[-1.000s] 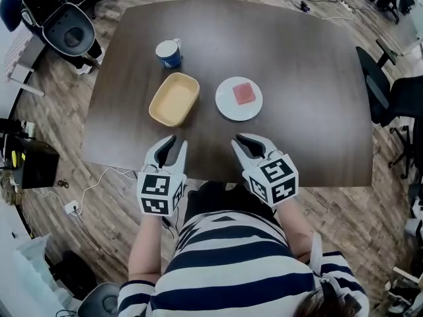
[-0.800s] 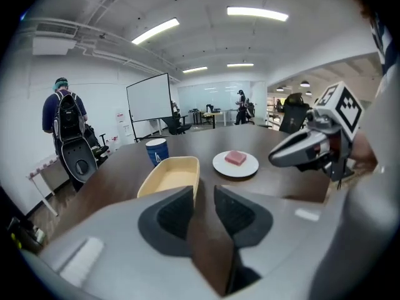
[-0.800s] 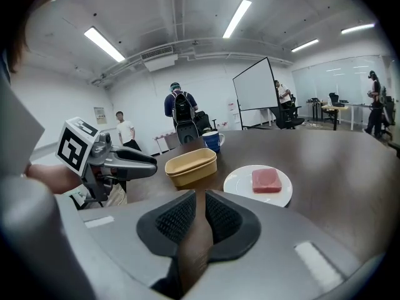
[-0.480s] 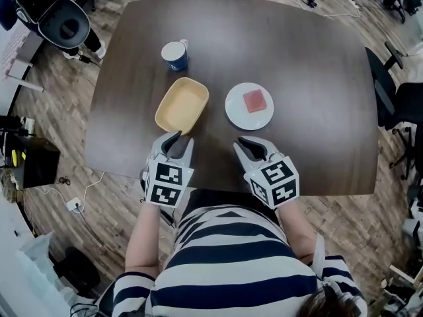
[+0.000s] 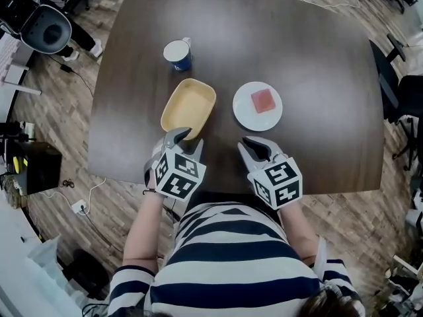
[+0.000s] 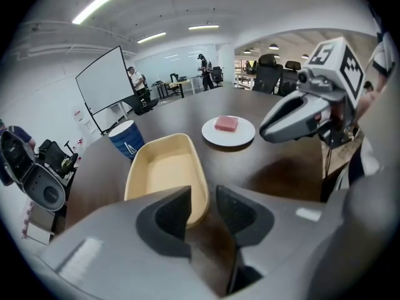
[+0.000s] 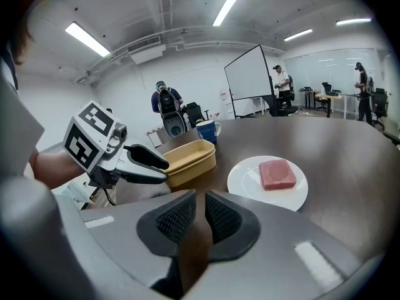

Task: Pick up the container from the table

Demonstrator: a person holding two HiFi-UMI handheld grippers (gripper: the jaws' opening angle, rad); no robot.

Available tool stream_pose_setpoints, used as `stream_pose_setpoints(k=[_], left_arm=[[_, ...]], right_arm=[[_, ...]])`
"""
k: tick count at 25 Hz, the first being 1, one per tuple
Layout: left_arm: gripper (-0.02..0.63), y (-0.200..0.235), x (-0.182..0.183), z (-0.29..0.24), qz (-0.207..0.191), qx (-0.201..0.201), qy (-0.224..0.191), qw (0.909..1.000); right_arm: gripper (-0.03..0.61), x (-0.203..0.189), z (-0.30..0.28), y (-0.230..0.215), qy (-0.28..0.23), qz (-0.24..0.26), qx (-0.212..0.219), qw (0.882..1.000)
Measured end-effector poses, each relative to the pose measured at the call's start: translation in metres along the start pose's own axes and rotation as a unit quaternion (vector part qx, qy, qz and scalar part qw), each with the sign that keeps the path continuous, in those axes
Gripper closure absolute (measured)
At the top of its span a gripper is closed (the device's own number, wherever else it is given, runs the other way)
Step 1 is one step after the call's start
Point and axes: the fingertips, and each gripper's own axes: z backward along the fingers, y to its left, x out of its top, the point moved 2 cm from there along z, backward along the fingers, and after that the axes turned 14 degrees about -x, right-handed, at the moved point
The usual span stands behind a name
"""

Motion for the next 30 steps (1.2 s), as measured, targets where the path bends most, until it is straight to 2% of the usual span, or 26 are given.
stream_pose_setpoints(k=[7, 12, 30], left_arm=[[0.614, 0.001, 0.000, -0.016, -0.039, -0.015, 0.038, 0.9984], [0.614, 0.006, -0.004, -0.022, -0.077, 0.012, 0.073, 0.9943], [0.614, -0.010, -0.003, -0.022, -0.127, 0.005, 0.076, 0.9890]], right_arm=[[0.545, -0.007, -0.009, 0.001, 0.017, -0.009, -0.010, 1.000], [0.545, -0.009, -0.012, 0.002, 0.021, -0.012, -0.018, 1.000], [0.549, -0.018, 0.013, -0.008, 0.010, -0.020, -0.037, 0.999]])
